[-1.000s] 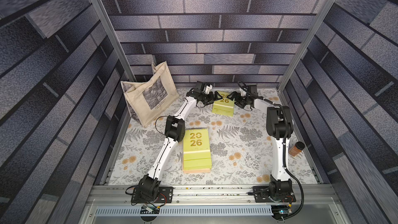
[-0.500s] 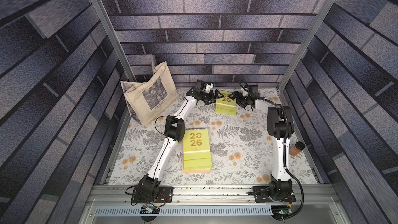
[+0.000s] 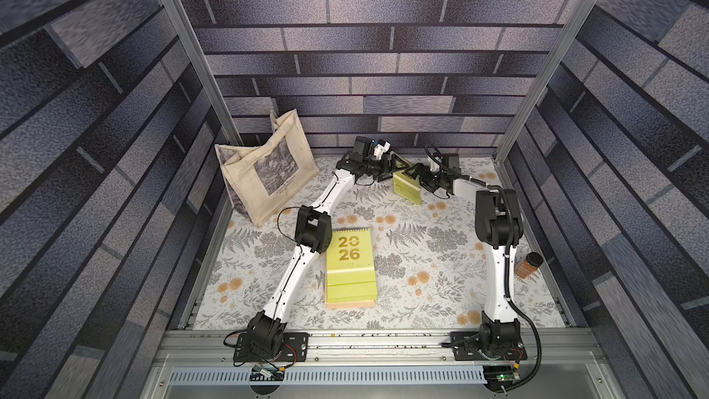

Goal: Stack the calendars
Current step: Pick up the calendar at the center of the board.

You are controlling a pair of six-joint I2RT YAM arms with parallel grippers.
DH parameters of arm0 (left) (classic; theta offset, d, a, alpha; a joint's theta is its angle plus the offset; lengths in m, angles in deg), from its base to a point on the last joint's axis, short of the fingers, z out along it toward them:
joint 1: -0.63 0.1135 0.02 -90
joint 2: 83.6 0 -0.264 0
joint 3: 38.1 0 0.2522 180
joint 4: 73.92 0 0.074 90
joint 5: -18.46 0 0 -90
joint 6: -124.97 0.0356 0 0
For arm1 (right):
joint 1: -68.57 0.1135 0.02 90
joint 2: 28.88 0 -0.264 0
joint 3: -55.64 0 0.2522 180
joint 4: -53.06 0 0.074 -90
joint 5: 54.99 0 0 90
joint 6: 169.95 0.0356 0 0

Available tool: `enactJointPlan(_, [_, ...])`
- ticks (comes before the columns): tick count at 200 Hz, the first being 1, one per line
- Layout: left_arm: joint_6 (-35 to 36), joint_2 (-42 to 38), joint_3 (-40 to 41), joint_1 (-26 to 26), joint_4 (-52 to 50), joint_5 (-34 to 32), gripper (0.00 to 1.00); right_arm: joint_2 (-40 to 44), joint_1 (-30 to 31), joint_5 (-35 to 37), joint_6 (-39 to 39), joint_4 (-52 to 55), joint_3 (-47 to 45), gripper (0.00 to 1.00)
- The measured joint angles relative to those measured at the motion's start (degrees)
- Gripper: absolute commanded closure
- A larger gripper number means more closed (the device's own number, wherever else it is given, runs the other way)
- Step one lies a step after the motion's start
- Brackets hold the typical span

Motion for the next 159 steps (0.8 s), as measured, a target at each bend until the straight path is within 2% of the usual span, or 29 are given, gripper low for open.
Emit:
enactJointPlan(95, [0.28, 0.00, 0.02, 0.35, -3.08, -0.31, 0.00, 0.28, 0.02, -0.46, 0.17, -1.46, -1.11, 0.06])
enactJointPlan(159, [0.52, 0.04, 0.02, 1.01, -7.37, -5.33, 0.00, 0.33, 0.33, -1.73, 0.20, -1.79, -1.57, 0.06])
